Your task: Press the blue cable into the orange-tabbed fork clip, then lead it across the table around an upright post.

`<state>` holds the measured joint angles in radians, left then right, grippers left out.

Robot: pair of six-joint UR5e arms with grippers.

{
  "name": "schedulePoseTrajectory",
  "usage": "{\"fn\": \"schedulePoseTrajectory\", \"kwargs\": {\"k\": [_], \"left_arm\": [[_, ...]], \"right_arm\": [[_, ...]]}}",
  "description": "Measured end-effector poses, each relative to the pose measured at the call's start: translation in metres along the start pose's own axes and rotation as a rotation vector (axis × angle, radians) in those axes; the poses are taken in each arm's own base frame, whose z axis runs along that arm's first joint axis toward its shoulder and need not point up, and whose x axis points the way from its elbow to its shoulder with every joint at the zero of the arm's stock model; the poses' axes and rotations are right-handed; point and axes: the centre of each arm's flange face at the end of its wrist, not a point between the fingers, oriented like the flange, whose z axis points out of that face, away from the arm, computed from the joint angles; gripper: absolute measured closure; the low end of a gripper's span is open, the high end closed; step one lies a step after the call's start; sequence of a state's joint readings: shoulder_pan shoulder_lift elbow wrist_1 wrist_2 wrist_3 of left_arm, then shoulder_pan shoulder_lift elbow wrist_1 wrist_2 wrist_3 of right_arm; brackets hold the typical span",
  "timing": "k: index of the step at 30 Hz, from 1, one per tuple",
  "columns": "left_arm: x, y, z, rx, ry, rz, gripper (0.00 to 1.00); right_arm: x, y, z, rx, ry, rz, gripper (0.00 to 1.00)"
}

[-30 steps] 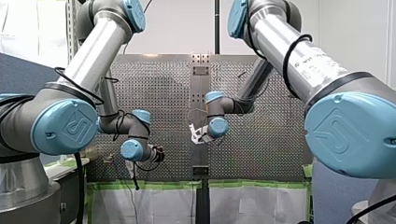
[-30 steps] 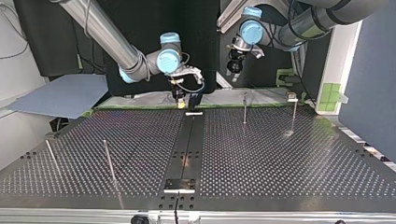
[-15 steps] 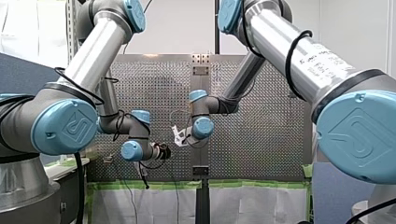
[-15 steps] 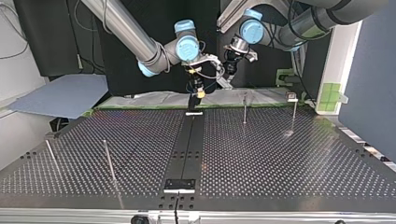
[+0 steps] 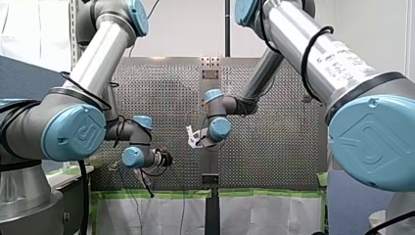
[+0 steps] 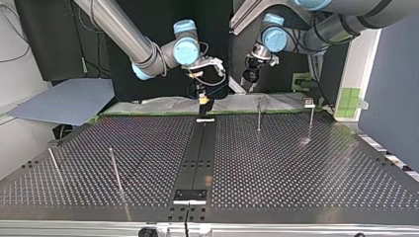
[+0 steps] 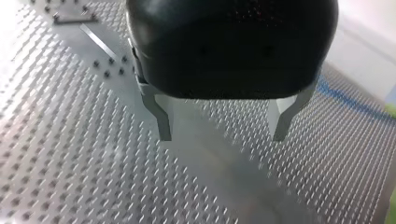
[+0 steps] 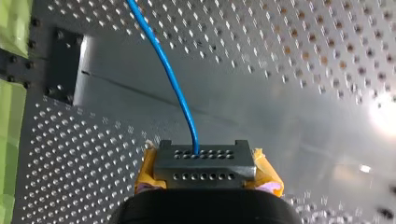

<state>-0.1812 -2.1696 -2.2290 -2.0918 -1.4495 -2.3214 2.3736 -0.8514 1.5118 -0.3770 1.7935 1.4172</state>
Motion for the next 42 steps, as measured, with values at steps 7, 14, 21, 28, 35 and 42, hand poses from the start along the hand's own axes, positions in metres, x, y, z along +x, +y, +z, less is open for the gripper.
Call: {"fn": "schedulePoseTrajectory", "kwargs": {"k": [7,14,21,28,35,42], "left_arm": [[-0.02,0.029,-0.003,-0.141,-0.041,-0.023,0.0],[-0.015,0.03,-0.008,-0.169,-0.003,-0.077,0.0],[-0.003,0.015,-0.007,-0.091,0.039,-0.128,0.0],[0.009,-0.002,-0.006,-0.002,0.081,-0.179,0.0],[0.02,-0.013,-0.008,0.051,0.13,-0.23,0.0],[0.022,-0.015,-0.009,0.047,0.129,-0.269,0.0]], "right_arm": [[0.001,0.031,0.013,0.001,0.007,0.011,1.0],[-0.017,0.063,0.033,0.003,-0.011,0.01,1.0],[-0.039,0.068,0.05,0.027,-0.032,-0.013,1.0],[-0.052,0.031,0.055,0.048,-0.043,-0.051,1.0],[-0.042,-0.001,0.049,0.075,-0.045,-0.069,1.0],[-0.038,-0.004,0.048,0.083,-0.056,-0.047,1.0]]}}
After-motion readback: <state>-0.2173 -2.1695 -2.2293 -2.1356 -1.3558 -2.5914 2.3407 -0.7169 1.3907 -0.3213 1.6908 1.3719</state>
